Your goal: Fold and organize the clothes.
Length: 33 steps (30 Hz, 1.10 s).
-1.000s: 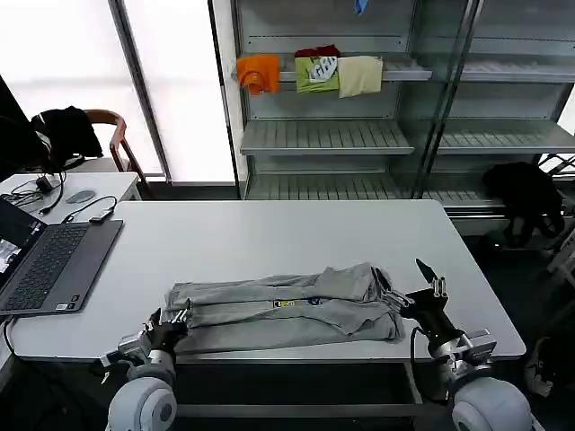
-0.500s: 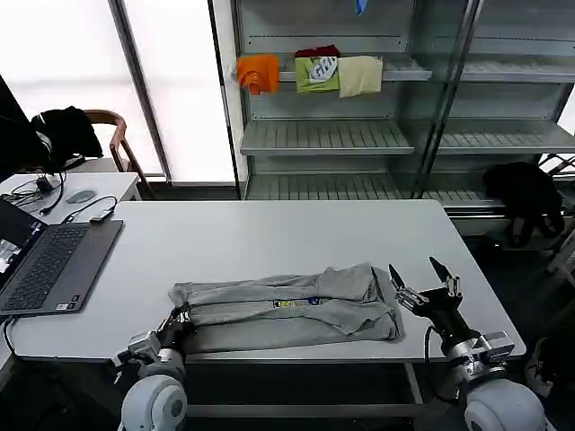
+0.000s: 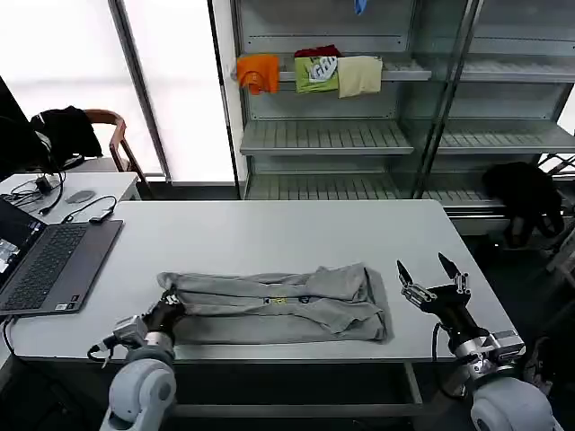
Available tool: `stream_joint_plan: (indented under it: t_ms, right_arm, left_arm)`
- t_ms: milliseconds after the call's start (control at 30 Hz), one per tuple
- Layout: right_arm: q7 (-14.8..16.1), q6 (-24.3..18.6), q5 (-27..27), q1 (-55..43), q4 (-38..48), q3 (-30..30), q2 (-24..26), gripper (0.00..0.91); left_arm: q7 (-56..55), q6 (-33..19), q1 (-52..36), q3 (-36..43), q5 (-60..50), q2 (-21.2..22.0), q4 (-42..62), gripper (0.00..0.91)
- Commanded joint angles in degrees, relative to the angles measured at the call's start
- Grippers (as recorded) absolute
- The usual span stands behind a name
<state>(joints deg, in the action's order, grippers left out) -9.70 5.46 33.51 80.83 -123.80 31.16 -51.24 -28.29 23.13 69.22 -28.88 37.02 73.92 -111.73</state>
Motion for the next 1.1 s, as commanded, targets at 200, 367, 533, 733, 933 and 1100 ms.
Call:
stream_joint_plan:
  t_ms: [200,367,533,733,933,1100]
  right_arm:
    - [0.0,0.0,0.2,-0.8,0.1,0.3,0.0,0.907]
    - [-0.1,0.1,0.1,-1.1,0.0,0.0,-0.2,0.907]
    - [-0.1,0.2,0.1,-0.9,-0.1,0.1,-0.3,0.907]
    - [-0.3,0.3,-0.1,-1.0,0.0,0.0,-0.4,0.907]
    - [-0.3,0.4,-0.2,-1.1,-0.3,0.1,-0.6,0.907]
    - [-0.3,0.6,-0.3,-1.4,0.2,-0.1,-1.1,0.907]
  left_arm:
    - [1.7,1.7,-1.9,-19.5,12.4,-22.9,2.3,0.0]
    - [1.7,5.7,-1.7,-17.6,12.8,-20.2,-9.2,0.0]
    - [1.8,6.1,-2.0,-2.9,5.7,-13.8,-13.6,0.0]
    - [0.3,4.2,-6.8,15.3,0.2,-6.9,-11.4,0.0]
    - [0.2,3.2,-9.7,26.7,-4.0,-3.9,-6.4,0.0]
    - [-0.5,3.0,-13.6,30.4,-4.0,-2.3,-2.2,0.0]
